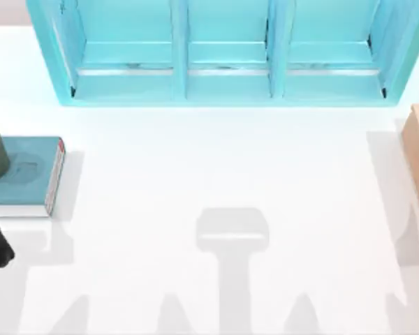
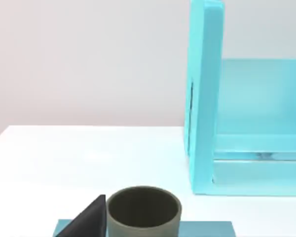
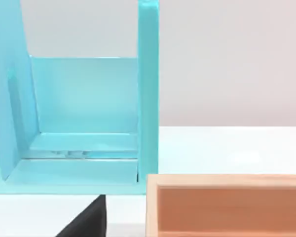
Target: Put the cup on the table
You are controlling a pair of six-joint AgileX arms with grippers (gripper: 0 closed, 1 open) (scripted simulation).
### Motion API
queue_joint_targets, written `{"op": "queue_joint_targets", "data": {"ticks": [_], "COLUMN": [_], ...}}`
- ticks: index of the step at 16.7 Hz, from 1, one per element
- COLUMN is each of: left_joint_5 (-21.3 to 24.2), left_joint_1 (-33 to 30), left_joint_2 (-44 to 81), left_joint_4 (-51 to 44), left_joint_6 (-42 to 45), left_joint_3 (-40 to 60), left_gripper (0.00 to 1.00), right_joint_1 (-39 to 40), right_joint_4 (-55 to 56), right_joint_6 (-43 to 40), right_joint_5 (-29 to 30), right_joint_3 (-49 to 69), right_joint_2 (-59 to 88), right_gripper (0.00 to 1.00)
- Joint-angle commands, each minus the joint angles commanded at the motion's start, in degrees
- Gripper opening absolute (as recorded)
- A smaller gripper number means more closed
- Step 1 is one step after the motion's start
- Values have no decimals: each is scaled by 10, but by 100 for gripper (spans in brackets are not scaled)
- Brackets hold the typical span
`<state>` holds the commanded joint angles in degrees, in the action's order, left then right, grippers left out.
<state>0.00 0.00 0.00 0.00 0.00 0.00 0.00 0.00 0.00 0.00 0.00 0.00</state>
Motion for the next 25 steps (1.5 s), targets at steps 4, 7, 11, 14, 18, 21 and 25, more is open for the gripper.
{"op": "queue_joint_targets", "data": {"ticks": [4,7,11,14,18,21,25], "left_joint_5": [1,2,2,0,-3,-5,-6], "left_joint_1": [-1,-3,-3,-3,-3,-2,-1], "left_joint_2": [16,85,261,443,702,870,1040], "left_joint_4": [-16,-76,-209,-336,-516,-639,-768], "left_joint_6": [0,2,5,8,13,15,16], "left_joint_3": [17,89,267,436,664,815,990], "left_gripper": [100,100,100,100,100,100,100], "right_joint_1": [0,0,0,0,0,0,0], "right_joint_4": [0,0,0,0,0,0,0], "right_joint_6": [0,0,0,0,0,0,0], "right_joint_5": [0,0,0,0,0,0,0], "right_joint_3": [0,0,0,0,0,0,0], "right_joint_2": [0,0,0,0,0,0,0], "right_gripper": [100,100,100,100,100,100,100]}}
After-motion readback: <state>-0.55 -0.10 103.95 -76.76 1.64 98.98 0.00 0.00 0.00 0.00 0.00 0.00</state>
